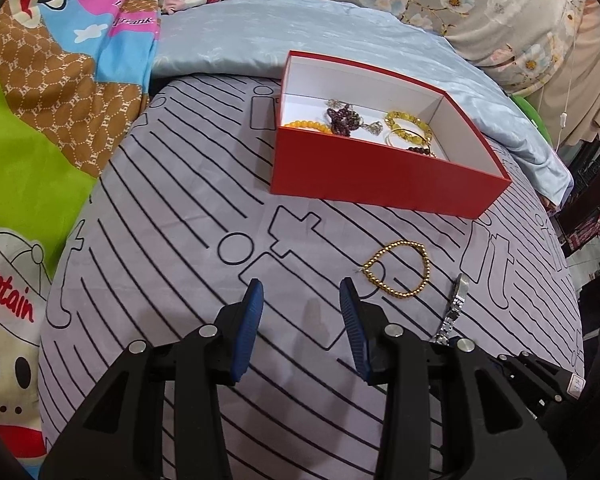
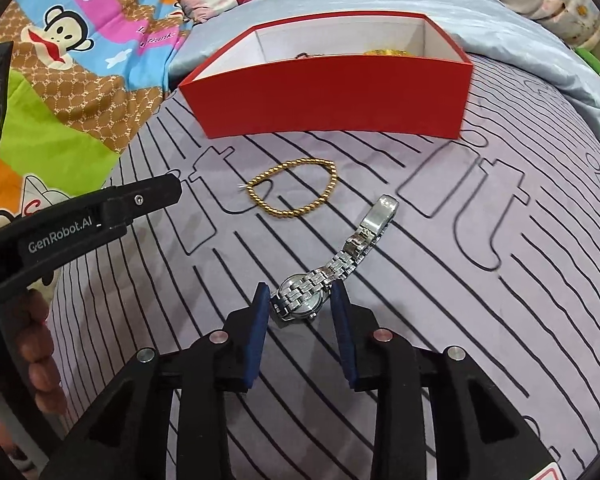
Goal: Organize jewelry
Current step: 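Grasp the gold chain bracelet with the left tool while the right tool grasps the silver watch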
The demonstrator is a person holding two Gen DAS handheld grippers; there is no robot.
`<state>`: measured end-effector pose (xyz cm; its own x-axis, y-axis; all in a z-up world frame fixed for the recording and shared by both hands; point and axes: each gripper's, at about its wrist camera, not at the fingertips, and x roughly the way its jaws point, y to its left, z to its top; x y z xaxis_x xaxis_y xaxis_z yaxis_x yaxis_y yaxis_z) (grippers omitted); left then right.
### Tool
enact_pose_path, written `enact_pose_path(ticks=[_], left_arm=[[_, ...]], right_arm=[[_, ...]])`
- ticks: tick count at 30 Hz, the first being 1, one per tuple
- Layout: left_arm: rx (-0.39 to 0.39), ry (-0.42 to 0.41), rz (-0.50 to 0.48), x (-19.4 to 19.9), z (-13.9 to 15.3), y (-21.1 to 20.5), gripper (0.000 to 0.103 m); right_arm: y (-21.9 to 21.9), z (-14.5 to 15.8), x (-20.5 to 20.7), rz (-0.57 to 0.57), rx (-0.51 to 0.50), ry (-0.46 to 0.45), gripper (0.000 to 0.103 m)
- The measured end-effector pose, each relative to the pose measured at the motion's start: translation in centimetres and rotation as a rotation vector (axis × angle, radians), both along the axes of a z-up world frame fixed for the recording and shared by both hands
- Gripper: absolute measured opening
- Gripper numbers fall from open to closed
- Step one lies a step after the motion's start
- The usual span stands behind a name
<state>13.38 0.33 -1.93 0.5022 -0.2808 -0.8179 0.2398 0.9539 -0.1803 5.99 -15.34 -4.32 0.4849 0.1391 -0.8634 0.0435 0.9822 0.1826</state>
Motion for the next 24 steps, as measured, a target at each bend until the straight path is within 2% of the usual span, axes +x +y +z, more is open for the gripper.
enact_pose_path(ticks=[11,14,20,24], left_arm=[[-0.019,0.01,-0.083,1.2,-1.3,-4.6,0.038],[0.003,0.002,-0.1,1.6,-2.0,-5.7,0.037],[0.035,-0.021,-0.12,2.0,-2.9,-6.8,0.027],[0.035,-0.027,-0.133,2.0,-3.0,-7.1,0.01]], right_arm=[[-2.6,0.3,-0.8,-0.052,0.023,0.014,0.03],[-2.7,0.3,-0.7,-0.055,0.03,0.015,0.03],[-3.2,0.2,-0.6,-0.059,0.037,0.015,0.03],[-3.6,0.4,-0.4,-0.062,0.042,0.013,0.03]])
